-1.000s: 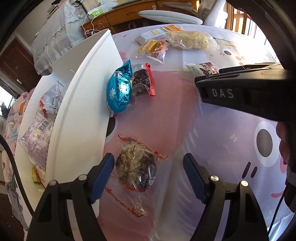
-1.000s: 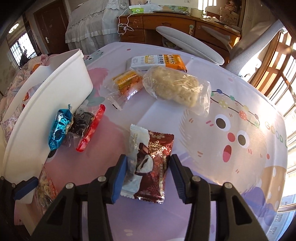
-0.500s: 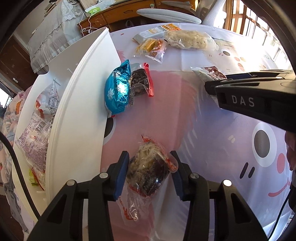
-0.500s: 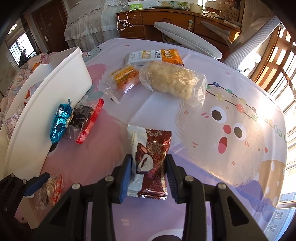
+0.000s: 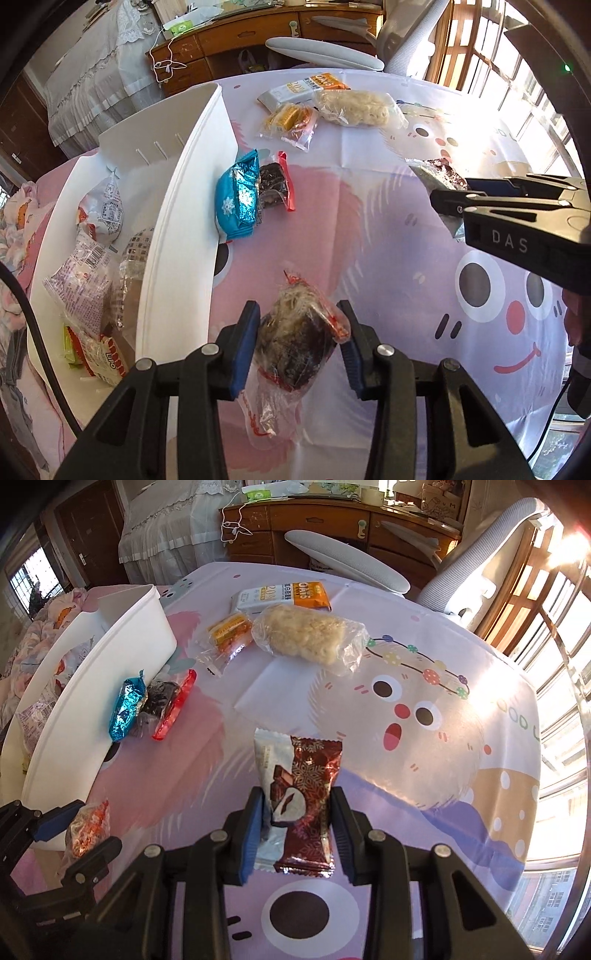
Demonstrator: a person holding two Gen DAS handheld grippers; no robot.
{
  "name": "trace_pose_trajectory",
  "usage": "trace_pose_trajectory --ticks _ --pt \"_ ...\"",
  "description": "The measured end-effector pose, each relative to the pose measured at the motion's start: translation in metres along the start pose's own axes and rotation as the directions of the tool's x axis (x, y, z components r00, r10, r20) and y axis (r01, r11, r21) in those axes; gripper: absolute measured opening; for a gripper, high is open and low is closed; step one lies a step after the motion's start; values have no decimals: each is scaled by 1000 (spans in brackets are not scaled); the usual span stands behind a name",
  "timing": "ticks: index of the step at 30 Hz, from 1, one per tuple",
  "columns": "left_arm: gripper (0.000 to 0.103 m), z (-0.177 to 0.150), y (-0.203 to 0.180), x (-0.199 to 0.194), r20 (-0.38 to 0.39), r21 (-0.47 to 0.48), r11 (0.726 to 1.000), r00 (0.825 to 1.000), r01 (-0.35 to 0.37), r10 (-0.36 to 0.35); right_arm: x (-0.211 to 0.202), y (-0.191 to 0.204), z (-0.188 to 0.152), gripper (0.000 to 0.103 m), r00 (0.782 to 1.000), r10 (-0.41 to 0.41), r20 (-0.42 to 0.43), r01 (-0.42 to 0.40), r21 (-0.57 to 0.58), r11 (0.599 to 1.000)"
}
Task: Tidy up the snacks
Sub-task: 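Carry both snacks into the white tray and open both tools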
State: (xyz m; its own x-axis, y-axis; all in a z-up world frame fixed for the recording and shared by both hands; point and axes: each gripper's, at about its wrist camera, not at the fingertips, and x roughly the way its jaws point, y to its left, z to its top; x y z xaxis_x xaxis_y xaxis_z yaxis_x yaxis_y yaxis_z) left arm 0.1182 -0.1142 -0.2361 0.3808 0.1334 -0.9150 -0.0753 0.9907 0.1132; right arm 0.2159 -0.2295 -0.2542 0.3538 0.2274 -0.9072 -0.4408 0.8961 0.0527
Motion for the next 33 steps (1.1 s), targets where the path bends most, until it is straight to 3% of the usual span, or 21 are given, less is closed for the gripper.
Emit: trace_pose_trajectory --ticks 9,18,33 --pt "40 8 18 -58 63 36 993 991 112 -115 -43 10 -13 36 1000 -9 13 8 42 999" --pt "41 5 59 -100 51 82 962 963 259 -263 -91 38 -21 36 998 -10 58 2 136 991" --pt "41 0 164 -130 24 208 904 922 373 -386 -141 138 -14 36 987 23 157 -65 262 963"
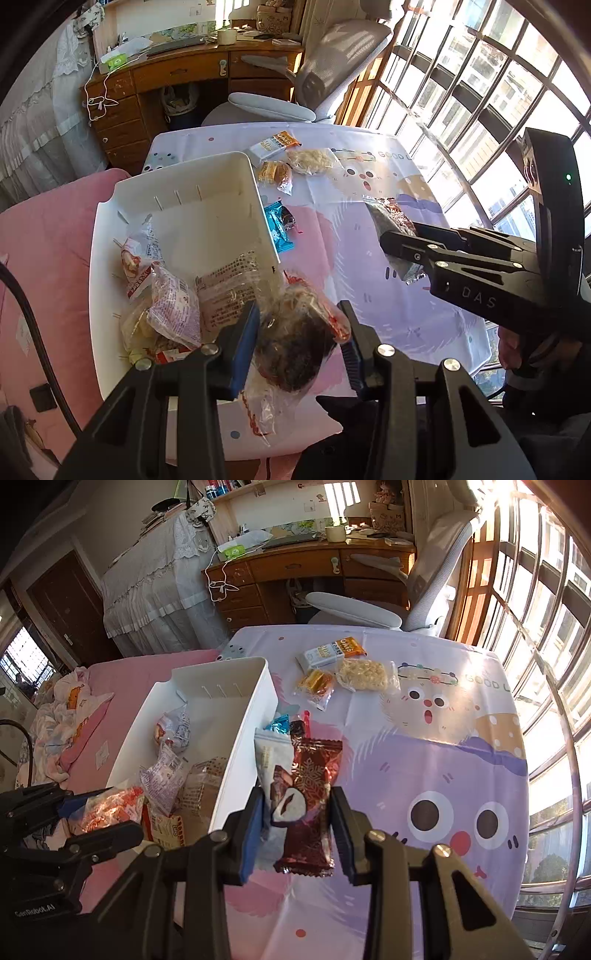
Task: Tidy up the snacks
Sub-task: 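Carry both snacks into the white tray and open both tools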
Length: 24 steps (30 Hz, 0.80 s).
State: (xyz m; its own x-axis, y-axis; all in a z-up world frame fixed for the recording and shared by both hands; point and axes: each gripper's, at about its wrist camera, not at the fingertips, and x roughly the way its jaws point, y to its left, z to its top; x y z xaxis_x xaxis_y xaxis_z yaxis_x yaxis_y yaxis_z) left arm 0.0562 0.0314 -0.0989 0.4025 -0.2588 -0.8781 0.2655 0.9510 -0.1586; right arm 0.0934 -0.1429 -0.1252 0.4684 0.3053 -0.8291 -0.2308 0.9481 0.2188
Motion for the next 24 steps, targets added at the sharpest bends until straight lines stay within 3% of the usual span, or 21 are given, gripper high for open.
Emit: trace_pose_trajectory --ticks 9,10,19,21,23,24 --pt "41 -10 54 -3 -23 4 999 999 43 -43 16 60 -12 36 999 34 5 -34 37 999" --pt "36 -11 59 -4 -24 4 999 999 46 -46 19 66 -14 36 999 40 1 -40 39 998" --pt "36 -22 96 3 -57 -44 996 995 77 -80 41 112 -28 37 990 108 -88 -109 -2 994" --pt "36 -22 101 3 -55 -50 996 995 76 -79 45 115 -30 40 988 107 -109 -107 1 994" --pt "36 -21 105 3 -57 -55 996 995 74 -77 48 116 -31 52 987 96 -128 -96 9 995" --pt "37 -20 107 3 -60 -58 996 995 74 -77 49 115 -32 52 987 91 -132 -90 14 996"
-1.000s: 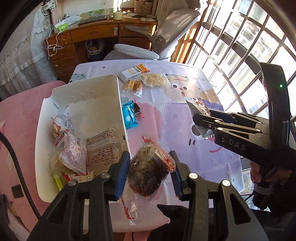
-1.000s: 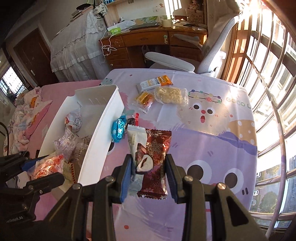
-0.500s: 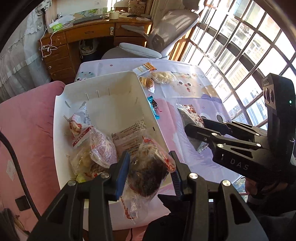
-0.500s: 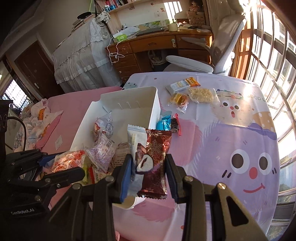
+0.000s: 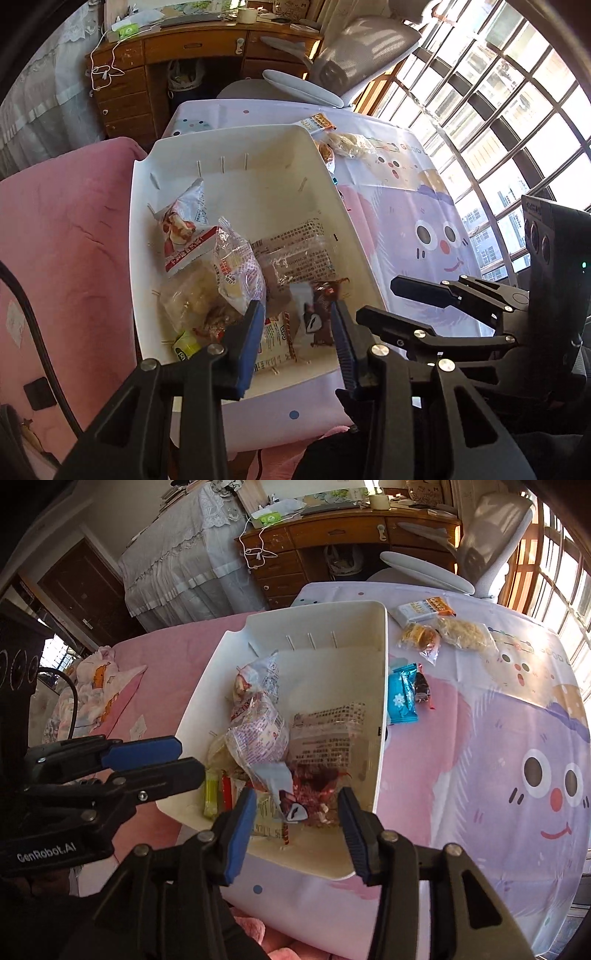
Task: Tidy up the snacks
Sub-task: 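Carry both snacks into the white tray and open both tools, then move both tools from the tray toward the oat bar and puff bag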
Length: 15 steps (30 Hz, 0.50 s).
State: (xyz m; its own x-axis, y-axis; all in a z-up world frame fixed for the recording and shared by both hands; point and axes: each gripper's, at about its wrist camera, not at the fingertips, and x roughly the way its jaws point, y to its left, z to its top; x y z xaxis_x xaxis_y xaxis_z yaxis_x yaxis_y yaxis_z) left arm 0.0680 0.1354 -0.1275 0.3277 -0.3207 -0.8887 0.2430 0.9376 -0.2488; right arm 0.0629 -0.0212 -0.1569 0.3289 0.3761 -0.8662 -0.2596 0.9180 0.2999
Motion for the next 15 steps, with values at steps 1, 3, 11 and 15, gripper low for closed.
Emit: trace_pose_trajectory --ticks 1,3,11,15 --pt "37 1 1 0 -4 -5 1000 1000 1 -1 0 -1 0 53 1000 -2 -2 2 4 1000" --pt "40 6 2 -2 -4 -13 1000 1000 -7 7 -2 -2 1 53 1000 -10 -2 10 13 1000" --pt "52 44 -10 -7 -5 34 999 1000 0 1 -10 -28 10 57 999 -42 4 41 79 996" --pt "58 72 -25 -9 -17 91 996 1000 0 1 -15 -49 17 58 998 -54 13 52 132 990"
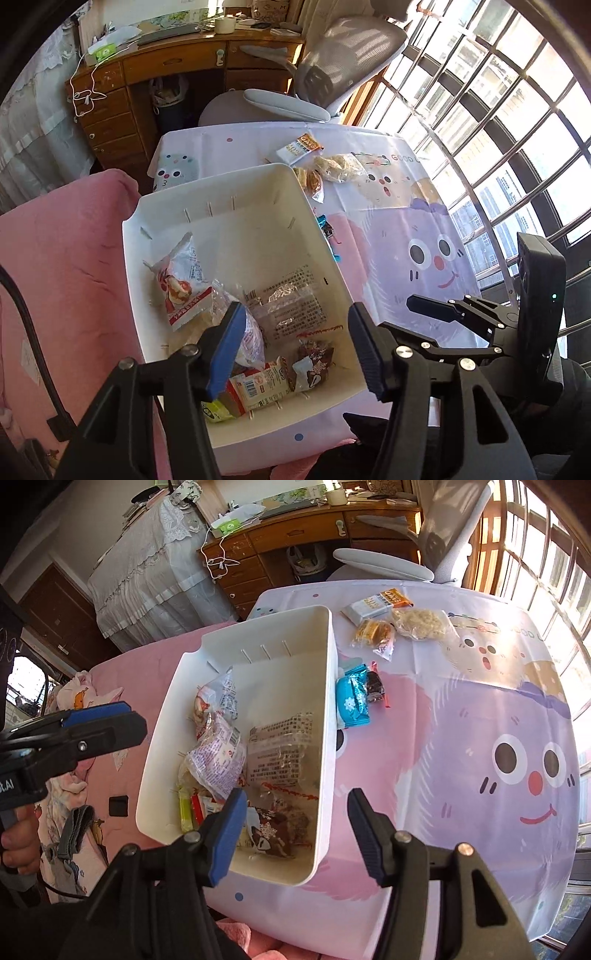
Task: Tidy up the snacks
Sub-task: 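Move both tools from the tray toward the oat bar and puff bag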
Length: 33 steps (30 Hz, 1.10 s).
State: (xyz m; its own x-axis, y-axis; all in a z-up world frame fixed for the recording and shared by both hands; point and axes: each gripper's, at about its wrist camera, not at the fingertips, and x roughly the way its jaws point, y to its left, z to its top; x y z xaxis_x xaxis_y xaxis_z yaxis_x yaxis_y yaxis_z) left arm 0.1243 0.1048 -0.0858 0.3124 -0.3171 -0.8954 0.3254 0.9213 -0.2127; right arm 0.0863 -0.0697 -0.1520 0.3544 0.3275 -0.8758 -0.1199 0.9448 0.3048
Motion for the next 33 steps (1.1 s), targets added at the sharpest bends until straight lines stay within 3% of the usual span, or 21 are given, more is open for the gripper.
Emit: trace_pose_trajectory --ticks 4,10,17,26,33 --pt "70 32 -17 4 -24 69 998 1000 5 -3 -4 -24 13 64 1000 -15 26 14 39 999" --pt "73 85 -36 19 -64 107 993 997 42 -35 -8 -61 44 70 996 -64 63 59 71 996" --pt "75 147 -48 48 -111 163 986 994 27 -9 -8 -96 86 79 984 -115 137 107 66 992" --pt "75 223 -52 118 -188 234 971 978 -43 89 21 -128 138 85 955 -165 245 159 47 986" --pt "75 262 -47 191 -245 233 971 964 -48 106 63 -140 163 89 937 -176 303 181 11 983"
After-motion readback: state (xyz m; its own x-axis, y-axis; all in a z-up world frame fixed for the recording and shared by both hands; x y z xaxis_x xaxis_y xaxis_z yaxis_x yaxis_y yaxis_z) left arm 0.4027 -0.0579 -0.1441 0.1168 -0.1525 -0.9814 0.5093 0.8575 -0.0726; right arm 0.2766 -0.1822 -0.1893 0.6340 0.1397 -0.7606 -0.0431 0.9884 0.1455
